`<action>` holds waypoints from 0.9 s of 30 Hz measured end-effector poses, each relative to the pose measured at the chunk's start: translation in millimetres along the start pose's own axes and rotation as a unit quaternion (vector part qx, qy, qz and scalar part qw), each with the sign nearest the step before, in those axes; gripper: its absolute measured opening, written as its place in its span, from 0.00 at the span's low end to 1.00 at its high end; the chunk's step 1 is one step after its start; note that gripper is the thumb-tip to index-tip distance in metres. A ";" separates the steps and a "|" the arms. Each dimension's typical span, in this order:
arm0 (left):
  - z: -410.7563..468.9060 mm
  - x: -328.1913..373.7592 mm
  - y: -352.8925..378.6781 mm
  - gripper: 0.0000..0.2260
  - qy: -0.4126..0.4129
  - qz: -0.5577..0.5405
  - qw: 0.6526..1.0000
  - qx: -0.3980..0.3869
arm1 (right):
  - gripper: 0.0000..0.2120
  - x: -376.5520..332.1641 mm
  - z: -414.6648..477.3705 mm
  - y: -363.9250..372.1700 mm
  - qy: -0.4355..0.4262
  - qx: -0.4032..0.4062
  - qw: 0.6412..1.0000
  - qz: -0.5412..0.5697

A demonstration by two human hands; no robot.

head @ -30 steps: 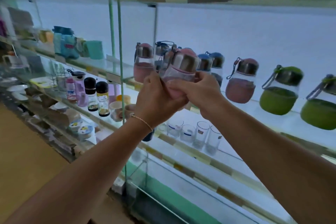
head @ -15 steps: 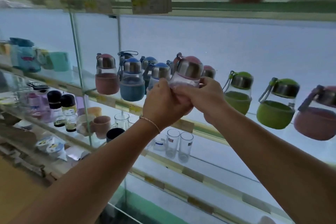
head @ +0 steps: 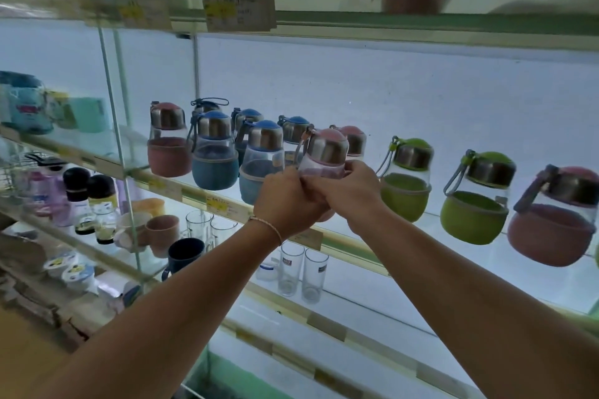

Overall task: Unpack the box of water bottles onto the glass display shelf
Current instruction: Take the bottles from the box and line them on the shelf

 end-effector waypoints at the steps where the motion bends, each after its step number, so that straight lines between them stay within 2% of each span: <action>1: 0.8 -1.5 2.2 0.15 -0.003 0.001 1.000 -0.003 | 0.30 1.2 0.7 1.3 -0.002 0.004 1.000 -0.003; 4: 4.0 -6.6 9.4 0.15 -0.001 0.010 1.000 0.008 | 0.32 3.1 3.9 4.4 -0.010 0.004 1.000 -0.015; 10: 5.1 -12.4 16.8 0.16 0.008 0.013 1.000 0.010 | 0.26 3.4 7.5 7.4 -0.043 -0.012 0.997 -0.058; 19: 7.7 -17.0 18.7 0.19 0.010 0.017 1.000 0.009 | 0.32 10.1 11.9 12.7 -0.058 0.003 0.995 -0.077; 27: 5.0 -18.9 19.7 0.24 -0.010 0.009 1.000 -0.003 | 0.31 5.4 6.8 10.8 -0.045 0.002 0.994 -0.097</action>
Point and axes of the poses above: each hand's wrist, its own z-axis towards the middle knuckle, its own y-axis out of the palm, x = y × z, the point moved 4 cm from there along z, towards the middle knuckle, and after that the axes turned 6 degrees about x, right-handed, at the moved point
